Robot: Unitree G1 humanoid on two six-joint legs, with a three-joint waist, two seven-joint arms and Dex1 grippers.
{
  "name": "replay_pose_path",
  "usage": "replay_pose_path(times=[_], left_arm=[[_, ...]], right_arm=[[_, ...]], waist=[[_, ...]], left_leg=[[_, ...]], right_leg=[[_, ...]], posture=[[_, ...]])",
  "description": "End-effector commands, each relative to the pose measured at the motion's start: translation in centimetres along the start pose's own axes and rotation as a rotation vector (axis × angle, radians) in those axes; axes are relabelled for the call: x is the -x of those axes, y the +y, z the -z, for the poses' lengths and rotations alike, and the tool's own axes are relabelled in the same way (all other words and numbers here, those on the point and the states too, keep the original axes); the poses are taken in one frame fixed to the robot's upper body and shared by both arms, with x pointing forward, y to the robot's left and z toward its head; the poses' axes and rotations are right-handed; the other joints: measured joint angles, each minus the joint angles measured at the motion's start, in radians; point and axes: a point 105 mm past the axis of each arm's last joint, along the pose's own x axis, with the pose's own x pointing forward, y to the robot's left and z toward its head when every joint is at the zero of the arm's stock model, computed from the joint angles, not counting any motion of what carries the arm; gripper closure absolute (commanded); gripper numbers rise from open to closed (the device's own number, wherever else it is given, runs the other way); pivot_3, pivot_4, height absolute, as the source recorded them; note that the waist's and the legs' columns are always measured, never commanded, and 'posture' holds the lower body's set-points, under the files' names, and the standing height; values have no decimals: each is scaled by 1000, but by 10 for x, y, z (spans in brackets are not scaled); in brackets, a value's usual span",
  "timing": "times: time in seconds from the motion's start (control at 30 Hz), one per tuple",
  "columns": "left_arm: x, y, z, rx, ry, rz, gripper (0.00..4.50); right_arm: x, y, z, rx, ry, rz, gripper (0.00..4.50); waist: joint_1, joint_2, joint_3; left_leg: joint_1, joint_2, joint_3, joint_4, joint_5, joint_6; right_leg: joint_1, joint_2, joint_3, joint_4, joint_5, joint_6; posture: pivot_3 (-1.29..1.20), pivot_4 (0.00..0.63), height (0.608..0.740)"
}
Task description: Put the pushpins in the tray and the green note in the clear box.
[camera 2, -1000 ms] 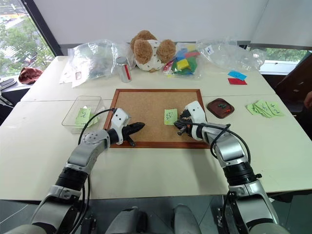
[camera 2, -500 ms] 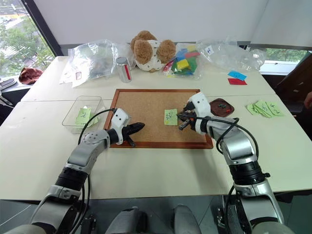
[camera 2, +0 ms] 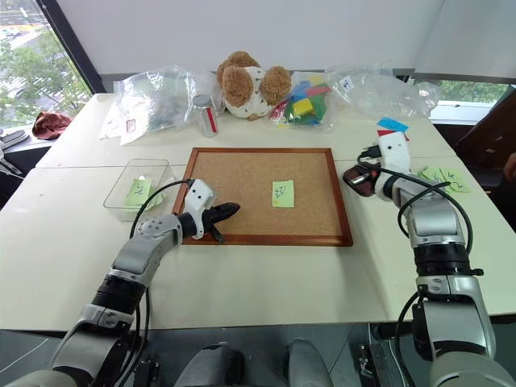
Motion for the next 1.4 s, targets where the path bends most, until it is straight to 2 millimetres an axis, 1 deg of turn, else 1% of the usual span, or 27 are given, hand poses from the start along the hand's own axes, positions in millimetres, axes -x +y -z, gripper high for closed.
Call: replay_pose_path(times=[0.03, 0.1, 0.27, 0.4, 0.47, 0.53, 0.6, 0.67, 0.73, 0.77, 0.83, 0.97, 1.0, 1.1, 1.13, 1.2, 1.27, 1.33, 1.4], left_arm=[[3, -4, 32, 36, 109, 2, 4500], [5, -3, 32, 34, 111, -1, 4500], [7, -1, 33, 36, 112, -10, 4500], [8, -2, 33, 35, 113, -9, 4500], [8, -2, 33, 34, 113, -10, 4500], [7, -1, 32, 32, 113, -9, 4500], [7, -1, 32, 31, 113, -8, 4500], [6, -2, 31, 30, 113, -5, 4500], [6, -3, 31, 30, 113, -2, 4500], [6, -3, 32, 30, 113, -1, 4500], [6, -3, 32, 30, 114, 2, 4500], [5, -4, 31, 29, 113, 6, 4500], [5, -4, 31, 29, 113, 7, 4500], [5, -4, 30, 28, 111, 9, 4500], [5, -4, 30, 28, 111, 9, 4500], [4, -4, 30, 27, 110, 9, 4500], [4, -4, 30, 27, 109, 9, 4500], [4, -4, 29, 27, 108, 7, 4500], [3, -3, 29, 28, 105, 6, 4500]], right_arm=[[-4, -15, -1, 18, -19, 39, 4467], [-6, -15, 6, 6, -5, 31, 4467], [-10, -13, 14, -21, 12, 11, 4467], [-12, -11, 17, -23, 15, 6, 4467], [-12, -10, 17, -24, 13, 2, 3911], [-12, -10, 16, -21, 12, 0, 3130], [-12, -10, 14, -20, 9, 1, 2213], [-11, -10, 13, -19, 7, 1, 1123], [-11, -12, 12, -16, 4, 4, 135], [-10, -12, 11, -14, 2, 6, 42], [-10, -14, 9, -8, -1, 10, 42], [-7, -20, -2, 0, -28, 30, 42], [-7, -20, -6, 0, -38, 24, 42], [-3, -11, -28, 14, -93, -20, 42], [-2, -9, -31, 14, -100, -29, 42], [1, 10, -46, 30, -133, -104, 42], [5, 27, -55, 41, -152, -167, 42], [8, 61, -62, 44, -172, -272, 42], [11, 90, -65, 36, -184, -351, 42]], waist=[[0, 0, 0], [0, 0, 0], [-3, 0, 0], [-3, 0, 0], [-2, 0, 0], [-2, 0, 0], [-2, 0, 0], [-2, 0, 0], [-2, 0, 0], [-1, 0, 0], [-2, 0, 0], [-2, 0, 0], [-2, 0, 0], [-1, 0, 0], [-1, 0, 0], [-1, 0, 0], [0, 0, 0], [0, 0, 0], [0, 0, 0]], left_leg=[[0, 0, 0, 0, 0, 0], [1, 0, 0, 0, 0, 0], [1, 0, 0, 0, 0, 0], [1, 0, 0, 0, 0, 0], [1, 0, 0, 0, 0, 0], [1, 0, 0, 0, 0, 0], [1, 0, 0, 0, 0, 0], [1, 0, 0, 0, 0, 0], [1, 0, 0, 0, 0, 0], [1, 0, 0, 0, 0, 0], [1, 0, 0, 0, 0, 0], [1, 0, 0, 0, 0, 0], [1, 0, 0, 0, 0, 0], [1, 0, 0, 0, 0, 0], [1, 0, 0, -1, 0, 0], [1, 0, 0, -1, 0, 0], [1, 0, 0, -1, 0, 0], [1, 0, 0, -1, -1, 1], [1, 0, -1, -1, -1, 2]], right_leg=[[1, 0, 0, 0, 0, 0], [2, 0, 0, 0, 0, 0], [2, 0, 0, -1, 0, 0], [2, 0, 0, -1, 0, 0], [2, 0, 0, -1, 0, 0], [2, 0, 0, -1, 0, 0], [2, 0, 0, -1, 0, 0], [2, 0, 0, -1, 0, 0], [2, 0, 0, -1, 0, 0], [2, 0, 0, -1, 0, 0], [2, 0, 0, -1, 0, 0], [2, 0, 0, -1, 0, 0], [2, 0, 0, -1, 0, 0], [2, 0, 0, -1, 0, 0], [2, 0, 0, -1, 0, 0], [2, 0, 0, -1, 0, 0], [2, 0, 0, -1, 0, 0], [1, 0, 0, -1, 0, 0], [2, 0, 0, -1, 0, 0]], posture=[[0, 150, 740], [0, 150, 740], [0, 150, 740], [0, 150, 740], [0, 150, 740], [0, 150, 740], [0, 150, 740], [0, 150, 740], [0, 150, 740], [0, 150, 740], [0, 150, 740], [0, 150, 740], [0, 150, 740], [0, 150, 740], [0, 150, 740], [0, 150, 740], [0, 150, 740], [0, 150, 740], [0, 150, 740]])
